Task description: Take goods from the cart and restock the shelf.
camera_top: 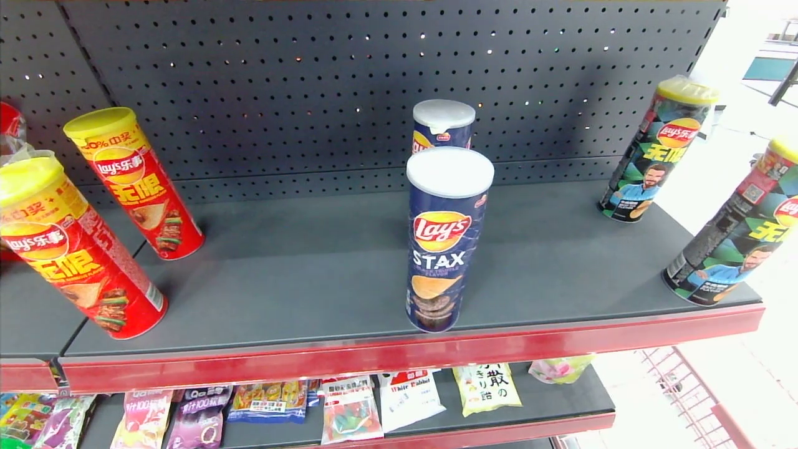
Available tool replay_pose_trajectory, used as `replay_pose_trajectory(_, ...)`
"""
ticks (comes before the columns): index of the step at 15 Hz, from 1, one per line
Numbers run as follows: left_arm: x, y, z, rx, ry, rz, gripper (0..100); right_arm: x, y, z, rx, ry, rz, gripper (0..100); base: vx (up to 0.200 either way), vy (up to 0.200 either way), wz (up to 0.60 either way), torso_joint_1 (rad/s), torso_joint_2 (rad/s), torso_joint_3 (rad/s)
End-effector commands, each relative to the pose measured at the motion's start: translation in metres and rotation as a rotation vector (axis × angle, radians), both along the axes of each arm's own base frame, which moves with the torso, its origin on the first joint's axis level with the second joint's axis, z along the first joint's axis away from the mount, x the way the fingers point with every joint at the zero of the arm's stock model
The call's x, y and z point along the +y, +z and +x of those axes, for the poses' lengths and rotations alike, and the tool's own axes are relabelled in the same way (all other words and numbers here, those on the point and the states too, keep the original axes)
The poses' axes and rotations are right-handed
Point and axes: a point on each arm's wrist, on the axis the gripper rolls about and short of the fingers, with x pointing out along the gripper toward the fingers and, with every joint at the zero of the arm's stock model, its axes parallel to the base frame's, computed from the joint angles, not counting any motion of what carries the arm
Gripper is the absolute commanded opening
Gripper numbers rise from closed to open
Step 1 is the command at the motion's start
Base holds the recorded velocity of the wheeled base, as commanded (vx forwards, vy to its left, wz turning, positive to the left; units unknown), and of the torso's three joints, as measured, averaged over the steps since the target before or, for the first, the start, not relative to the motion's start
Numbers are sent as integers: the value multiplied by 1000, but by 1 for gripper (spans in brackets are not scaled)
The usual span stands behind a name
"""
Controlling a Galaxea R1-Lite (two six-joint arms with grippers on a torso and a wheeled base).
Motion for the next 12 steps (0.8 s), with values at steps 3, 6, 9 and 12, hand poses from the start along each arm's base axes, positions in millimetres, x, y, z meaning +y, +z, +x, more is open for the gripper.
replay_pose_trajectory(3, 0, 0, 0, 2, 1, 0, 100, 0, 0, 0, 0, 4, 2, 100, 0, 0, 0, 0, 0, 0)
replay_pose_trajectory(6, 0, 0, 0, 2, 1, 0, 100, 0, 0, 0, -2, 17, 5, 100, 0, 0, 0, 0, 0, 0)
replay_pose_trajectory(9, 0, 0, 0, 2, 1, 0, 100, 1, 37, -7, -79, 83, 24, 100, 0, 0, 0, 0, 0, 0)
replay_pose_trajectory(12, 0, 0, 0, 2, 1, 0, 100, 3, 142, 27, -19, 202, 127, 100, 0, 0, 0, 0, 0, 0)
